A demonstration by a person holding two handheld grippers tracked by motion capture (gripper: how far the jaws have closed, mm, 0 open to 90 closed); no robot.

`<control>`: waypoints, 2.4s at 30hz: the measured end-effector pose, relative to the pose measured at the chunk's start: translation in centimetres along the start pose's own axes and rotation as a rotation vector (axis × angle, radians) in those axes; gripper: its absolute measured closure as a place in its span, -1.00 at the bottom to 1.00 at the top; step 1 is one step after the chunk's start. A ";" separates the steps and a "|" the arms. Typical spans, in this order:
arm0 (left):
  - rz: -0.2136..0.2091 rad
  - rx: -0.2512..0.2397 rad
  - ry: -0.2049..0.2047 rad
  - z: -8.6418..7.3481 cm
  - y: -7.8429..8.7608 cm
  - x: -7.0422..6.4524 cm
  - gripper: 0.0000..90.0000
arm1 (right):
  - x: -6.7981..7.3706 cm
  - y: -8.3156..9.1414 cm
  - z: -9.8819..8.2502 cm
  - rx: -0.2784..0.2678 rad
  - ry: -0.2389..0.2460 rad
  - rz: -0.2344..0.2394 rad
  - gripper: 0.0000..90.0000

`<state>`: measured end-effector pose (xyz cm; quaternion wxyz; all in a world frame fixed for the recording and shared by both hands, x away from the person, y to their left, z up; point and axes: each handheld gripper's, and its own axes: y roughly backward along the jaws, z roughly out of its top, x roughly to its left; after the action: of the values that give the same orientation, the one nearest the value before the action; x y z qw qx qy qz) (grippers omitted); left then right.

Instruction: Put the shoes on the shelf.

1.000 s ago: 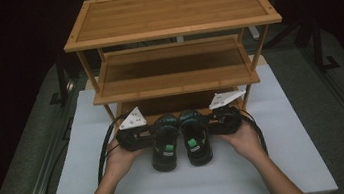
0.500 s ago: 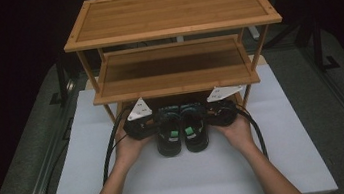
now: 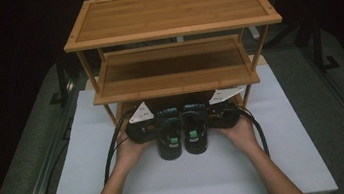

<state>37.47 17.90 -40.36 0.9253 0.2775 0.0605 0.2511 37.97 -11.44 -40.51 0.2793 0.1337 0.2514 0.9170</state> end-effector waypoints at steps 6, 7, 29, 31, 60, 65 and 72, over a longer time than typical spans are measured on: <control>-0.008 -0.028 0.046 0.2 0.5 0.1 0.26 | 0.3 0.6 0.1 -0.037 -0.031 -0.012 0.25; -0.009 -0.031 0.052 0.2 0.8 0.1 0.19 | 0.4 0.9 0.2 -0.039 -0.034 -0.018 0.22; 0.040 0.111 0.088 -5.0 3.5 -3.3 -0.67 | 4.1 3.3 -4.5 0.102 -0.066 -0.100 -0.54; 0.031 0.116 0.081 -5.0 3.0 -3.6 -0.70 | 4.1 2.8 -4.7 0.113 -0.073 -0.096 -0.59; 0.022 0.191 0.021 -4.7 -0.5 -3.9 -0.83 | 4.9 -0.3 -5.2 0.162 -0.024 -0.073 -0.54; 0.038 0.112 0.044 -4.3 0.2 -3.3 -0.70 | 4.7 -0.1 -4.6 0.142 -0.032 -0.062 -0.51; 0.031 0.099 0.037 -2.8 -0.2 -2.6 -0.69 | 4.1 -0.5 -3.8 0.135 -0.028 -0.072 -0.48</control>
<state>34.61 17.85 -42.91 0.9052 0.3193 0.0859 0.2671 33.39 -10.21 -43.54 0.3058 0.1560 0.3136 0.8853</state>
